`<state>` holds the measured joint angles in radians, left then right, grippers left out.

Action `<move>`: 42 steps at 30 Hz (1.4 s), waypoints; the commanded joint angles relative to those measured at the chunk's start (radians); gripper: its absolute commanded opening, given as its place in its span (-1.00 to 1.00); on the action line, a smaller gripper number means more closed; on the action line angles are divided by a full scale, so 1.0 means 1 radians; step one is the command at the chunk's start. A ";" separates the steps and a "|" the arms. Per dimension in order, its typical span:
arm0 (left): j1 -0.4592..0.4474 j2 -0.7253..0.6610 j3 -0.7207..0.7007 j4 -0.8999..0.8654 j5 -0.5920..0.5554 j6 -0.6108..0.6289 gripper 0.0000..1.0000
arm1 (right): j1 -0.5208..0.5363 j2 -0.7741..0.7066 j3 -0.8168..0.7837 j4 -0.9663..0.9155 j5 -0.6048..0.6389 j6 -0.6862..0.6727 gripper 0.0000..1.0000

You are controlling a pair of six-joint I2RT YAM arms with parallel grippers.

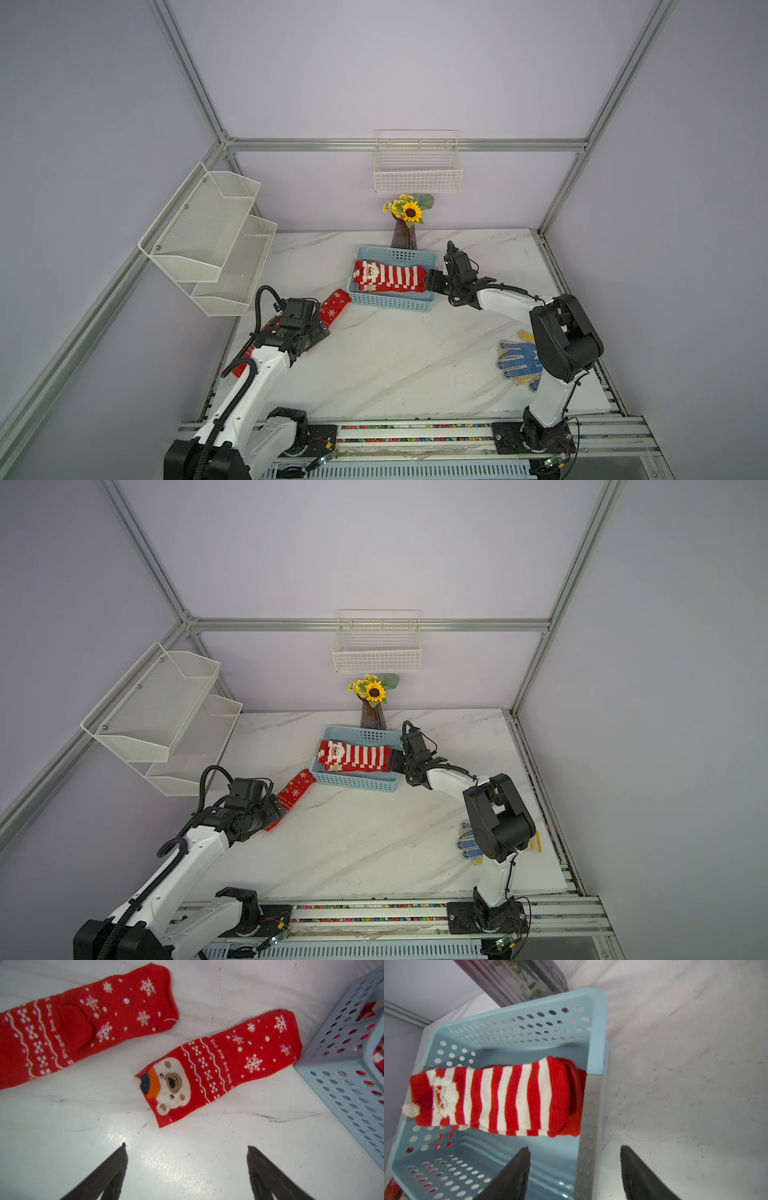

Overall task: Place the socks together as a pair
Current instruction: Move the bin to the center of the board, then pick up the sock at the center of the board.

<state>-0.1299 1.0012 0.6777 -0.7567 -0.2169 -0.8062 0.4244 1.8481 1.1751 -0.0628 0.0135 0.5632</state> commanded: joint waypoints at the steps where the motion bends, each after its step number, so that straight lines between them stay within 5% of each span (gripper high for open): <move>1: 0.009 -0.012 -0.048 0.028 -0.024 -0.063 0.77 | -0.022 0.036 0.048 -0.036 0.071 -0.003 0.32; 9: 0.014 0.020 -0.086 0.077 0.000 -0.076 0.77 | -0.086 0.060 0.069 -0.068 0.084 -0.052 0.08; 18: 0.013 0.046 -0.125 0.144 0.014 -0.075 0.59 | -0.158 0.055 0.102 -0.099 0.049 -0.095 0.10; 28: 0.058 0.113 -0.140 0.211 0.005 -0.069 0.50 | -0.159 -0.196 -0.001 -0.055 -0.097 -0.106 0.22; 36: 0.113 0.165 -0.158 0.275 0.037 -0.065 0.21 | -0.158 -0.422 -0.163 -0.071 -0.150 -0.070 0.22; 42: 0.122 0.178 -0.161 0.294 0.050 -0.071 -0.30 | -0.158 -0.560 -0.263 -0.082 -0.139 -0.047 0.23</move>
<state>-0.0151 1.1782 0.5381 -0.5007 -0.1638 -0.8562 0.2653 1.3369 0.9363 -0.1352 -0.1177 0.4942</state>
